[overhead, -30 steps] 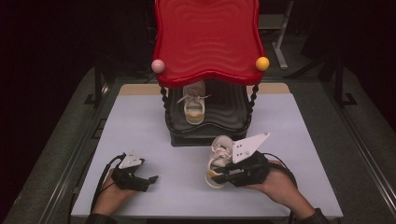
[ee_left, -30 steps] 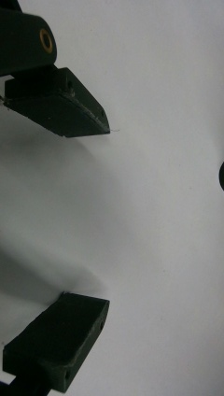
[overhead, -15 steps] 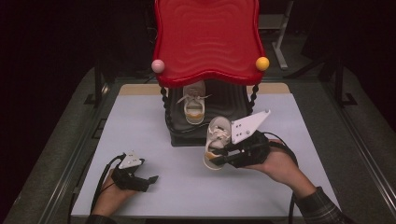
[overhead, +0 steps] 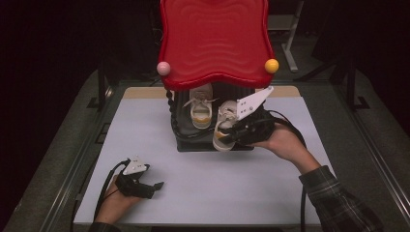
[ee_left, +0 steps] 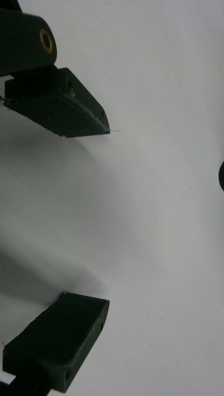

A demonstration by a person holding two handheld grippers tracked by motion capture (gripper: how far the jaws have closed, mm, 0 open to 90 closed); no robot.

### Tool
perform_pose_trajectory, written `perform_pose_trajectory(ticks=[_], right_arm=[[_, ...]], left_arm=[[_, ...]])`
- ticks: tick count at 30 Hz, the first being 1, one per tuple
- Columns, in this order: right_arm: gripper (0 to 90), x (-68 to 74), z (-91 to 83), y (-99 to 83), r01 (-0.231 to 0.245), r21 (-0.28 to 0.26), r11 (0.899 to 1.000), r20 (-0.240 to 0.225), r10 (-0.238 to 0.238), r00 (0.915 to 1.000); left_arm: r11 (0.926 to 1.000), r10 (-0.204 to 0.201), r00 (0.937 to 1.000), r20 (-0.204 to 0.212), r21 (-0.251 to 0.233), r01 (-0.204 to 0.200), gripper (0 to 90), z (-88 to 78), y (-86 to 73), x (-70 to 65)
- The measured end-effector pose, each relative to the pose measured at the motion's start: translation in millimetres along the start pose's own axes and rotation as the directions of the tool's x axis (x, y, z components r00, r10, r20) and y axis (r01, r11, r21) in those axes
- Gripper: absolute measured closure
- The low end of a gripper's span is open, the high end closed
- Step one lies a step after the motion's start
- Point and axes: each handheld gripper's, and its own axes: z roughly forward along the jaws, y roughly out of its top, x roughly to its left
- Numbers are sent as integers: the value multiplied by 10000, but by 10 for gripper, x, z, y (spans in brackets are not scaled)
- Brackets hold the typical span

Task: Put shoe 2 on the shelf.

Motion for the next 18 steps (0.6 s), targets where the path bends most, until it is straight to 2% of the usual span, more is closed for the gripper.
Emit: perform_pose_trajectory(ticks=[8,12,18], right_arm=[[773,-270,52,64,-7,239,9997,266,0,9996],[771,-350,86,109,90,489,9988,367,-108,9993],[770,-445,149,102,99,487,9988,324,-115,9994]], left_arm=[[10000,-6,10000,2,-2,6,132,1,0,0],[10000,1,10000,3,3,-1,132,0,0,0],[10000,-1,10000,-10,-19,1,132,2,-1,-1]])
